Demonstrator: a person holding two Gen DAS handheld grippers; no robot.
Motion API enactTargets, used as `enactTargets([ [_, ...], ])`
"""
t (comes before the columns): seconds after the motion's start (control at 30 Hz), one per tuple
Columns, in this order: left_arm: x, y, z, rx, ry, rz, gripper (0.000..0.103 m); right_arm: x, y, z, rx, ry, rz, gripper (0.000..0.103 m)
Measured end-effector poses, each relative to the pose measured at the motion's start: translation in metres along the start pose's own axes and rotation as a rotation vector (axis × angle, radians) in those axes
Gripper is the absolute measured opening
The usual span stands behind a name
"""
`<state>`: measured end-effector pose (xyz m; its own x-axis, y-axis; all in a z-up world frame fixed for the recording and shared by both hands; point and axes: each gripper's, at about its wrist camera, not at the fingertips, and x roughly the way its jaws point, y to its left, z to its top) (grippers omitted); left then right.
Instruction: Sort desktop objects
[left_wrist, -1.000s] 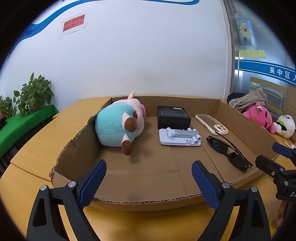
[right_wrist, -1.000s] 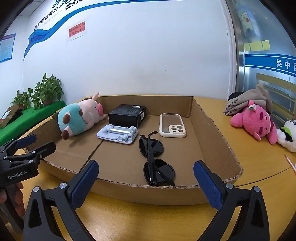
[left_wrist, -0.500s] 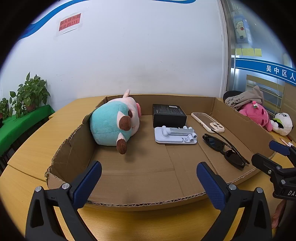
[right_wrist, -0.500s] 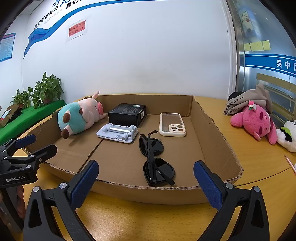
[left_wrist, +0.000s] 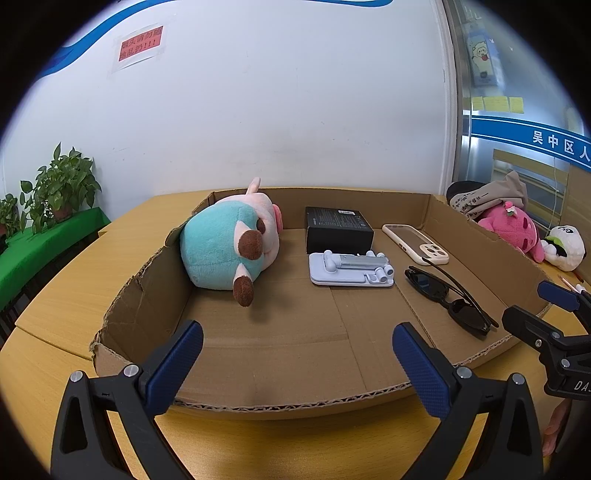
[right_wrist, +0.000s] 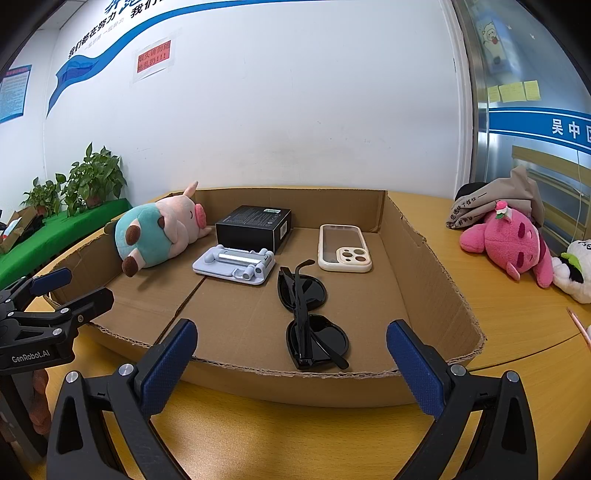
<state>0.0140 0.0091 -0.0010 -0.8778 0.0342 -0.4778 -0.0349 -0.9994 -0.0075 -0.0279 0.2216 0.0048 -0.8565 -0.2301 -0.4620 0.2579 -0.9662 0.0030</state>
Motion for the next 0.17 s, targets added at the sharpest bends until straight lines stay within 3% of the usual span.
enactTargets([
  [0.17, -0.001, -0.0005, -0.0006, -0.002, 0.001, 0.002, 0.102, 0.0001, 0.0001, 0.0001, 0.0, 0.0, 0.0, 0.103],
])
